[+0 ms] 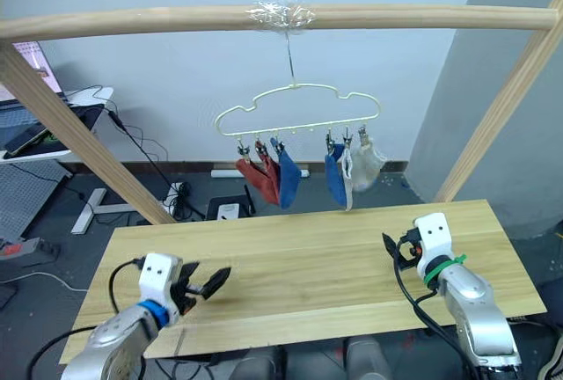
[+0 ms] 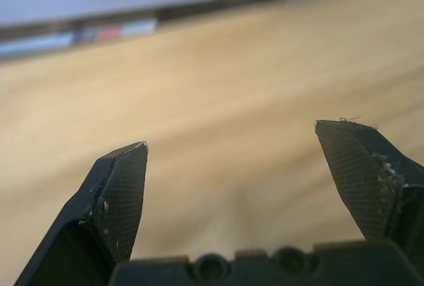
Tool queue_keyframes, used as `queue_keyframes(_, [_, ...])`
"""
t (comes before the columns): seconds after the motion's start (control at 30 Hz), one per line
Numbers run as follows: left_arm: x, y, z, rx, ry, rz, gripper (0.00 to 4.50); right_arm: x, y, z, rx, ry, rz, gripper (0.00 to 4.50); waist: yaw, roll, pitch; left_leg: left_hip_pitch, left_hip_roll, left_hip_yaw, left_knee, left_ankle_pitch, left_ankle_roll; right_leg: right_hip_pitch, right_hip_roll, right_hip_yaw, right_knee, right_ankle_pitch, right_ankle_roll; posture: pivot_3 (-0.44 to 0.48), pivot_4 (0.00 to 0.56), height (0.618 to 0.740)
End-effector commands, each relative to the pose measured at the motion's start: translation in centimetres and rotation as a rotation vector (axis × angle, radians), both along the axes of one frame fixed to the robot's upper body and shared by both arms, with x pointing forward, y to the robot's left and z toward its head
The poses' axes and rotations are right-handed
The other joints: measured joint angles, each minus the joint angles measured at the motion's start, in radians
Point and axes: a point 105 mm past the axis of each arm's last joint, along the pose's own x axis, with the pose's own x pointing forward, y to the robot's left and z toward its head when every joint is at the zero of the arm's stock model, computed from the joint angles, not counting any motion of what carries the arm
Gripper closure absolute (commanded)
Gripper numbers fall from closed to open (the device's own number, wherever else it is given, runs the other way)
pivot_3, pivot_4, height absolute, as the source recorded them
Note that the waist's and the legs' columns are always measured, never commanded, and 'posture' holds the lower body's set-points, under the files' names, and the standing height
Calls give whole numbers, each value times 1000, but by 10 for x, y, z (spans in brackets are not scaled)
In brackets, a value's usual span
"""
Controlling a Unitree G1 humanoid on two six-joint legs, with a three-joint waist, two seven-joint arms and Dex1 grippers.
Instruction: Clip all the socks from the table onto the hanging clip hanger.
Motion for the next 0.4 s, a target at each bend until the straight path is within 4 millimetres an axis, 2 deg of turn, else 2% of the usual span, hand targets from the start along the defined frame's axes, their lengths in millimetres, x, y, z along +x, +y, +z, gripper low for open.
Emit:
queue_keyframes(0.03, [-3,11,-1,82,-15,23,11,-5,-2,-2,6,-5,-5,0,12,-2,-4,0,0,0,0,0,0,0,0,0,0,0,0,-8,91,740])
queue_keyframes(0.13, [-4,8,-5,80,-17,30,11,-6,-2,-7,-2,2,-10,0,22,-5,-11,0,0,0,0,0,0,0,0,-1,-1,0,-1,-8,77,740])
queue_keyframes(0.4, [18,8,-3,76,-36,3,11,3,-11,-1,-10,-23,-94,0,23,-5,-33,0,0,1,-1,0,0,1,-1,-2,0,0,0,-31,35,740])
